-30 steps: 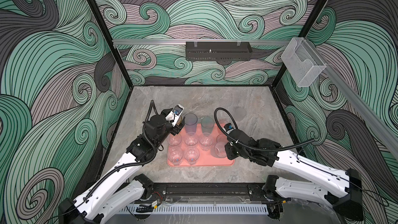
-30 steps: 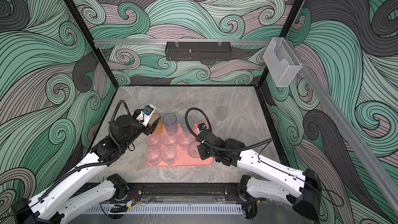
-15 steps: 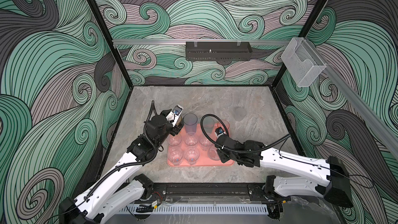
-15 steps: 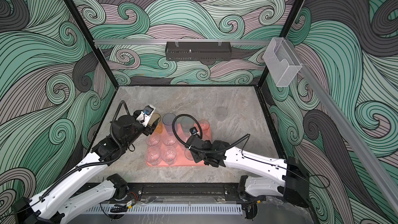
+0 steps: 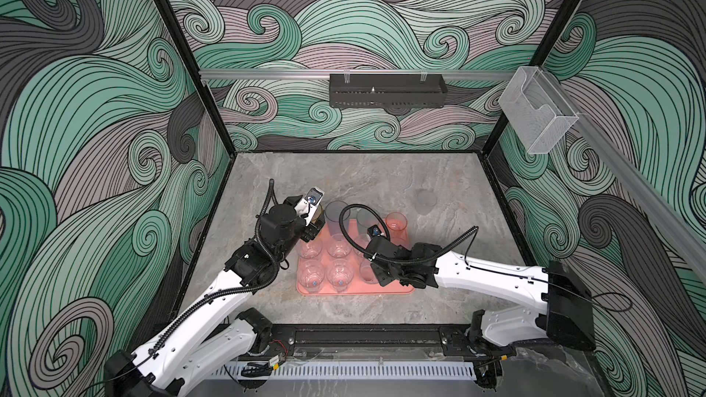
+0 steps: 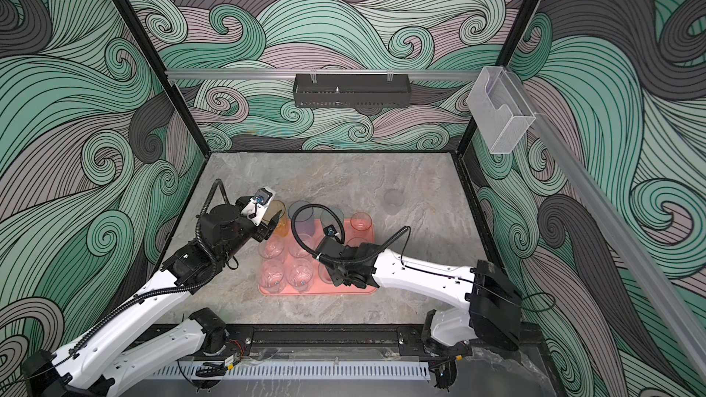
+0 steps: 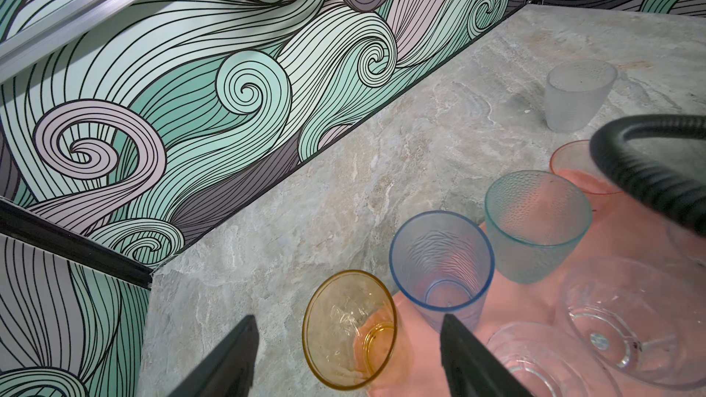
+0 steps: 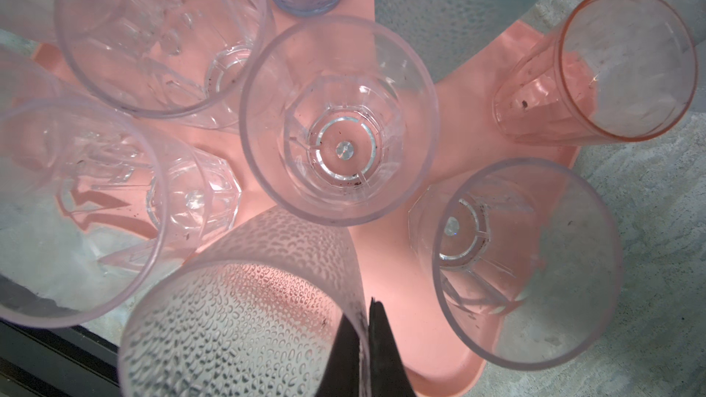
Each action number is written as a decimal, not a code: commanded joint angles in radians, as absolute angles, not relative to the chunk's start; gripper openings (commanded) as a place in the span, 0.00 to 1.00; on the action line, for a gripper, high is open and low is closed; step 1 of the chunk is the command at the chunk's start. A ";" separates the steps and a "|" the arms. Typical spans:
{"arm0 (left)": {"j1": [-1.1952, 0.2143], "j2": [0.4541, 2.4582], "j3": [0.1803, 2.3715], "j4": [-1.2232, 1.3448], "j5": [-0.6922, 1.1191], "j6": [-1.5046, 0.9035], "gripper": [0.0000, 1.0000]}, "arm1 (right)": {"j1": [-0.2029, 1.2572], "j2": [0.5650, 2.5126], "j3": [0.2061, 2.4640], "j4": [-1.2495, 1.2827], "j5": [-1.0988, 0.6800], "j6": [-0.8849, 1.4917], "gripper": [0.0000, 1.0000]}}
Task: Place the glasses into the tray
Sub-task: Place the glass on the tray.
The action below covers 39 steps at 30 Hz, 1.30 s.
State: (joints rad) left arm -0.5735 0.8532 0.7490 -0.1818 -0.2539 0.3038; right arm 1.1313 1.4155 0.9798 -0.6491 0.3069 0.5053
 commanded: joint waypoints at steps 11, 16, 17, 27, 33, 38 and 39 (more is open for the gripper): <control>-0.552 0.841 0.756 -0.201 -0.268 0.295 0.76 | 1.136 1.476 1.017 -0.672 0.287 0.514 0.16; -0.551 0.839 0.756 -0.204 -0.269 0.298 0.76 | 1.135 1.482 1.035 -0.685 0.279 0.498 0.28; -0.549 0.837 0.758 -0.207 -0.269 0.298 0.76 | 1.135 1.477 1.040 -0.691 0.272 0.493 0.32; -0.545 0.825 0.754 -0.218 -0.269 0.301 0.76 | 1.120 1.365 1.080 -0.780 0.212 0.461 0.45; -0.541 0.834 0.755 -0.217 -0.066 0.353 0.77 | 1.022 1.263 1.117 -0.807 0.149 0.356 0.47; -0.541 0.830 0.756 -0.179 0.179 0.404 0.77 | 0.922 1.223 1.171 -0.782 0.093 0.275 0.48; -0.541 0.832 0.755 -0.173 0.234 0.428 0.77 | 0.914 1.210 1.172 -0.760 0.088 0.262 0.48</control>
